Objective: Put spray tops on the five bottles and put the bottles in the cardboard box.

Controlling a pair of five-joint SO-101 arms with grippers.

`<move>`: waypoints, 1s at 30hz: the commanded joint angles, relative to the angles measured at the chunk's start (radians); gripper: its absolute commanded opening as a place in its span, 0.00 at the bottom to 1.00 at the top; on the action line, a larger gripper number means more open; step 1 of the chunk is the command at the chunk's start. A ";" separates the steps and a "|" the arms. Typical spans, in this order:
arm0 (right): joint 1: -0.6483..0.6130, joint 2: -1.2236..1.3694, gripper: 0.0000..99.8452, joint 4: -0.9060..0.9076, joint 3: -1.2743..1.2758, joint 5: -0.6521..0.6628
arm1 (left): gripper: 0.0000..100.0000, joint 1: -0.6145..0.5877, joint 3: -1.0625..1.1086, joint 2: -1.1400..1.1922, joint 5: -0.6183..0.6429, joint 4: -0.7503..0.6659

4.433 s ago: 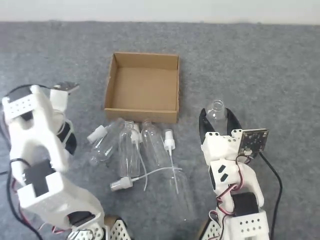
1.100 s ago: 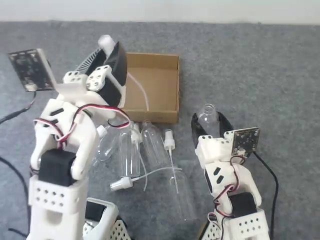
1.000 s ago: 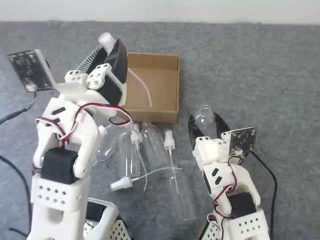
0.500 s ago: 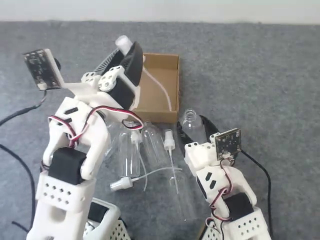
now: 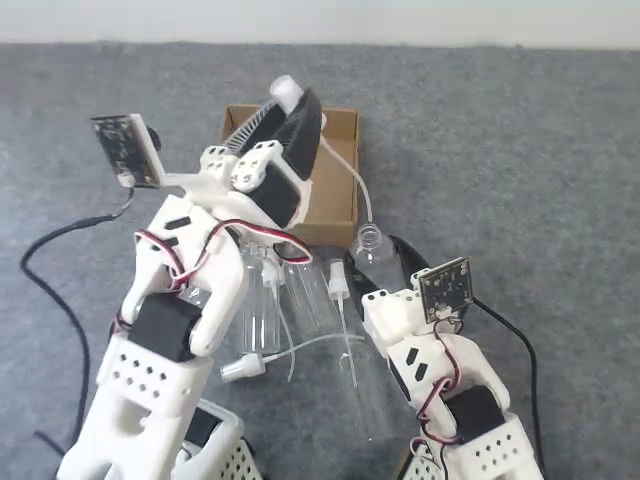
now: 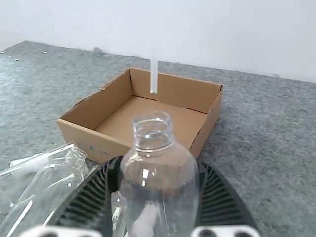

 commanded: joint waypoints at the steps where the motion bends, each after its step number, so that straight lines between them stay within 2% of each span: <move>1: -0.004 -0.015 0.05 0.010 0.021 0.014 | 0.01 0.026 0.013 -0.028 -0.028 -0.035; 20: 0.002 -0.015 0.05 0.010 0.021 0.014 | 0.01 0.032 0.140 -0.028 -0.104 -0.029; 30: 0.008 -0.015 0.05 0.012 0.021 0.014 | 0.01 0.146 0.183 -0.026 -0.190 -0.029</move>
